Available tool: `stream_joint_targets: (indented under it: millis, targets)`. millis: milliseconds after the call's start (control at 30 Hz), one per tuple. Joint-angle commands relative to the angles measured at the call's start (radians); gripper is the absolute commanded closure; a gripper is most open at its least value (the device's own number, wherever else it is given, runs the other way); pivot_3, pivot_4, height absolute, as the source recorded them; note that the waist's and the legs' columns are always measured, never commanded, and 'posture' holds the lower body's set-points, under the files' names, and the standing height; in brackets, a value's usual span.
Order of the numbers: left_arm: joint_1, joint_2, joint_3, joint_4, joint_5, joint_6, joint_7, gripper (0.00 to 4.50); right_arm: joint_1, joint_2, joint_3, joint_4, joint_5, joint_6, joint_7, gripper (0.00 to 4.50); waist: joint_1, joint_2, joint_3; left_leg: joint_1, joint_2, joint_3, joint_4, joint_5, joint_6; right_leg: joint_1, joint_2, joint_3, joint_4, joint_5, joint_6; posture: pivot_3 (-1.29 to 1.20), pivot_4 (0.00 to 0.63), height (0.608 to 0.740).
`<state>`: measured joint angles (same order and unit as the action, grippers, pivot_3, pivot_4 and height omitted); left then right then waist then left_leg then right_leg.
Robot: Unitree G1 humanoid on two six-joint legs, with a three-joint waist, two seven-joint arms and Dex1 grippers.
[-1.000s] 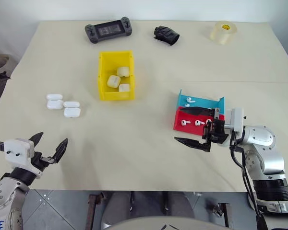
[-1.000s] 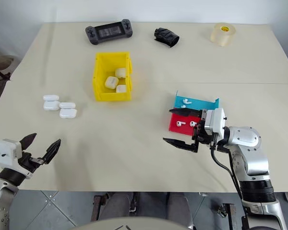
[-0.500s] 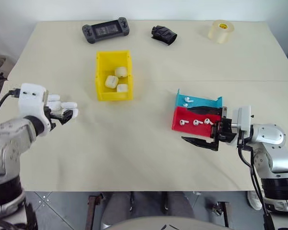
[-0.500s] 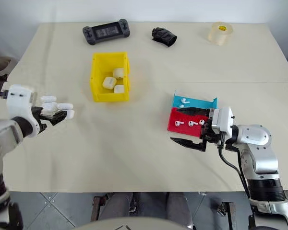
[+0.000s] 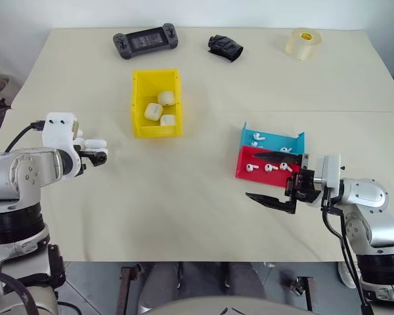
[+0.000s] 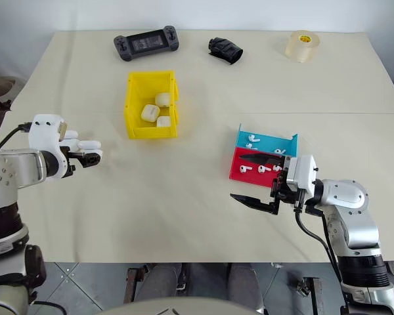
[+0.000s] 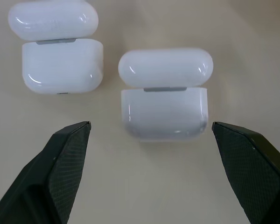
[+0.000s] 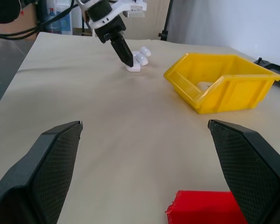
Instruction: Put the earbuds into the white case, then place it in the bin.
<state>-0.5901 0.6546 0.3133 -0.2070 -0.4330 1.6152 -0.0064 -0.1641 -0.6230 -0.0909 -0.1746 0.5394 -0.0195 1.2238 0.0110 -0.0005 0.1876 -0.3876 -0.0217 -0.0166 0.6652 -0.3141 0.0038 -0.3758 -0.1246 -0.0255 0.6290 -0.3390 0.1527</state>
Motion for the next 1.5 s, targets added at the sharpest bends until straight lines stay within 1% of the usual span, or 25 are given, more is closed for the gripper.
stream_joint_targets:
  millis: [33, 167, 367, 433, 700, 800, 900, 933, 1067, 1133, 1233, 1267, 1367, 1433, 1500]
  targets:
    - [-0.033, -0.022, 0.014, 0.025, 0.036, -0.001, 0.022, 0.07, 0.012, 0.006, -0.01, -0.047, 0.014, -0.008, -0.015, 0.0, 0.001, 0.0, 0.0, 0.0, 0.0, 0.0, 0.0, 0.0, 0.0, 0.0, 0.0, 0.0, 0.0, 0.0, 0.0, 0.0, 0.15, 0.74]
    - [-0.052, -0.026, 0.004, 0.047, 0.046, -0.001, 0.02, 0.07, 0.02, 0.007, -0.009, -0.057, 0.013, -0.008, -0.025, 0.0, 0.0, -0.001, 0.0, 0.0, 0.0, 0.0, 0.0, 0.0, 0.0, 0.0, 0.0, 0.0, 0.0, 0.0, 0.0, 0.0, 0.15, 0.74]
    - [-0.109, -0.052, -0.011, 0.113, 0.109, -0.003, 0.019, 0.07, 0.042, 0.018, -0.008, -0.072, 0.01, -0.013, -0.049, 0.0, 0.001, -0.001, 0.0, 0.0, 0.0, 0.0, 0.0, 0.0, 0.0, 0.0, 0.001, 0.0, 0.0, 0.0, 0.0, 0.0, 0.15, 0.74]
    - [-0.112, -0.046, -0.037, 0.123, 0.123, -0.001, 0.011, 0.07, 0.046, 0.02, -0.008, -0.077, 0.009, -0.013, -0.055, 0.0, 0.001, -0.001, 0.0, 0.0, 0.0, 0.0, 0.0, 0.0, 0.0, 0.0, 0.001, 0.0, 0.0, 0.0, 0.0, 0.0, 0.15, 0.74]
    - [-0.109, -0.079, -0.024, 0.145, 0.157, -0.002, -0.012, 0.07, 0.058, 0.025, -0.01, -0.088, 0.005, -0.018, -0.083, 0.0, 0.003, -0.001, 0.0, 0.0, 0.0, 0.0, 0.0, 0.0, 0.0, 0.0, 0.001, 0.0, 0.001, 0.0, 0.0, 0.0, 0.15, 0.74]
    - [-0.11, -0.098, -0.009, 0.15, 0.172, -0.001, -0.011, 0.68, 0.059, 0.026, -0.009, -0.09, 0.004, -0.019, -0.089, 0.0, 0.007, -0.001, 0.0, 0.0, 0.0, 0.001, 0.001, 0.0, 0.0, 0.0, 0.0, 0.0, 0.001, 0.0, 0.0, 0.0, 0.15, 0.74]
    - [-0.101, -0.092, -0.018, 0.139, 0.177, -0.002, -0.023, 1.59, 0.055, 0.026, -0.009, -0.086, 0.003, -0.02, -0.091, 0.0, 0.008, -0.001, 0.0, 0.0, 0.0, 0.001, 0.001, 0.0, -0.001, 0.0, 0.0, 0.0, 0.001, 0.0, 0.0, 0.0, 0.15, 0.74]
    - [-0.094, -0.088, -0.018, 0.133, 0.176, -0.001, -0.028, 1.7, 0.053, 0.025, -0.01, -0.085, 0.004, -0.02, -0.092, 0.0, 0.008, -0.001, 0.0, 0.0, 0.0, 0.001, 0.001, 0.0, -0.001, 0.0, 0.001, 0.0, 0.001, 0.0, 0.0, 0.0, 0.15, 0.74]
    - [-0.051, -0.062, -0.004, 0.091, 0.175, -0.001, -0.049, 1.7, 0.048, 0.024, -0.01, -0.077, 0.001, -0.023, -0.091, 0.0, 0.003, -0.001, 0.0, 0.0, 0.0, 0.001, 0.001, 0.0, -0.001, 0.0, 0.001, 0.0, 0.001, 0.0, 0.0, 0.0, 0.15, 0.74]
    - [-0.038, -0.06, 0.031, 0.069, 0.165, -0.019, -0.079, 1.7, 0.044, 0.023, -0.012, -0.074, 0.001, -0.022, -0.092, 0.0, 0.001, -0.001, 0.0, 0.0, 0.0, 0.001, 0.0, 0.0, -0.001, 0.0, 0.001, 0.0, 0.001, 0.0, 0.0, 0.0, 0.15, 0.74]
    - [-0.001, -0.063, 0.082, 0.02, 0.123, -0.14, -0.159, 1.7, 0.04, 0.02, -0.015, -0.068, 0.0, -0.021, -0.091, 0.0, -0.002, -0.001, 0.0, 0.0, 0.001, 0.001, 0.0, 0.0, -0.001, 0.0, 0.001, 0.0, 0.001, 0.0, 0.0, 0.0, 0.15, 0.74]
    - [0.044, -0.039, 0.083, -0.02, 0.092, -0.236, -0.239, 1.7, 0.039, 0.016, -0.019, -0.065, 0.001, -0.019, -0.09, 0.0, -0.004, -0.001, 0.0, 0.0, 0.001, 0.001, 0.0, 0.0, -0.001, 0.0, 0.001, 0.0, 0.001, 0.0, 0.0, 0.0, 0.15, 0.74]
    - [0.178, 0.02, 0.101, -0.101, 0.009, -0.416, -0.443, 1.7, 0.04, 0.0, -0.038, -0.063, 0.01, -0.007, -0.088, 0.0, -0.011, -0.001, 0.0, 0.0, 0.001, 0.001, 0.0, 0.0, -0.001, 0.0, 0.0, 0.0, 0.0, 0.0, 0.0, 0.0, 0.15, 0.74]
    - [0.254, 0.036, 0.119, -0.128, -0.026, -0.536, -0.544, 1.7, 0.046, -0.013, -0.051, -0.069, 0.018, 0.002, -0.086, 0.0, -0.012, -0.001, 0.0, 0.0, 0.001, 0.001, -0.001, 0.0, -0.001, 0.0, -0.001, 0.0, -0.001, 0.0, 0.0, 0.0, 0.15, 0.74]
    - [0.327, 0.027, 0.137, -0.167, -0.077, -0.721, -0.697, 1.7, 0.053, -0.041, -0.075, -0.065, 0.029, 0.013, -0.073, 0.0, -0.011, -0.001, 0.0, 0.0, 0.001, 0.001, -0.001, 0.0, -0.001, 0.0, -0.001, 0.0, -0.002, 0.0, 0.0, 0.0, 0.15, 0.74]
